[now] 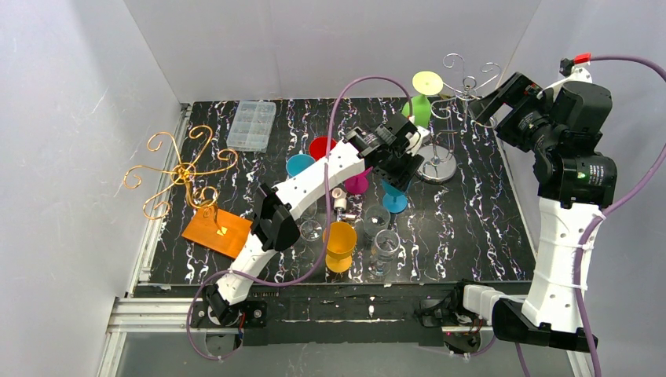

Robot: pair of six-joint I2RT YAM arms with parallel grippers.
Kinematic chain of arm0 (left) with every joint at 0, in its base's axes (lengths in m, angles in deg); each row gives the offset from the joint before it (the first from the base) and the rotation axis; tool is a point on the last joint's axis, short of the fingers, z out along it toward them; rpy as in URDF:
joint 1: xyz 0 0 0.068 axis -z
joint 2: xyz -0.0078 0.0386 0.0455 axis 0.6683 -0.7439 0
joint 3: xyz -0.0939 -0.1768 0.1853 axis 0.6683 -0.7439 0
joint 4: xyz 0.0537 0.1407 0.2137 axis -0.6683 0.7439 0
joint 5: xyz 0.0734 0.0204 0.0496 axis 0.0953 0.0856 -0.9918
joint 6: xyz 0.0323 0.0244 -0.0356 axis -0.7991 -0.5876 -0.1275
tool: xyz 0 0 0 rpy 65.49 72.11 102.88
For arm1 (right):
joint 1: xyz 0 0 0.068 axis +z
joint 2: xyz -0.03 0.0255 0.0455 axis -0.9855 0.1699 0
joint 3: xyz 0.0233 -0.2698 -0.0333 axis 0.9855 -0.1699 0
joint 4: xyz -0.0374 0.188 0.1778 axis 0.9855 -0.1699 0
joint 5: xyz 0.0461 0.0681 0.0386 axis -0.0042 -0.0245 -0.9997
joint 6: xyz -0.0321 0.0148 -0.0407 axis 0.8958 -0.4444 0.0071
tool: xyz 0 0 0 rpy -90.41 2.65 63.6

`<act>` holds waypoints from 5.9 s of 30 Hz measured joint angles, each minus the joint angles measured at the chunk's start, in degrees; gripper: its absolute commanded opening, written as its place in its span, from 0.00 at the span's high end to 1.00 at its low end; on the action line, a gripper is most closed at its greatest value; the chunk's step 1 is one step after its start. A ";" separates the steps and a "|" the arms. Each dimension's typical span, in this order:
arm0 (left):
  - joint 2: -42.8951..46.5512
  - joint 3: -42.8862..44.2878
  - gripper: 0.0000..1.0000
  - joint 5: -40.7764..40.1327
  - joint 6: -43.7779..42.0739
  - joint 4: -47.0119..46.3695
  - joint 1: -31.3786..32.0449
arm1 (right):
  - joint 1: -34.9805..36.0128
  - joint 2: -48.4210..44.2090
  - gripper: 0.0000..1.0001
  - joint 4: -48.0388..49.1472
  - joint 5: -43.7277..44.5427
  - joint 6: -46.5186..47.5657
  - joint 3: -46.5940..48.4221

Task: Take the wine glass off the wine glass rack
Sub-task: Place the wine glass at the center of the board, then pick up the wine glass from the wine rack.

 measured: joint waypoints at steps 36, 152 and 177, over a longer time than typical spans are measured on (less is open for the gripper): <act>30.73 -11.02 0.02 1.38 5.97 -2.62 -1.57 | 6.88 19.58 0.02 -5.55 1.16 3.93 20.17; 46.80 -23.08 0.02 3.45 7.19 -3.91 -10.51 | 24.85 45.31 0.34 1.03 35.69 15.93 34.16; 45.77 -22.29 0.02 4.35 7.23 -3.91 -10.84 | 22.80 41.81 0.35 4.92 39.28 14.64 30.56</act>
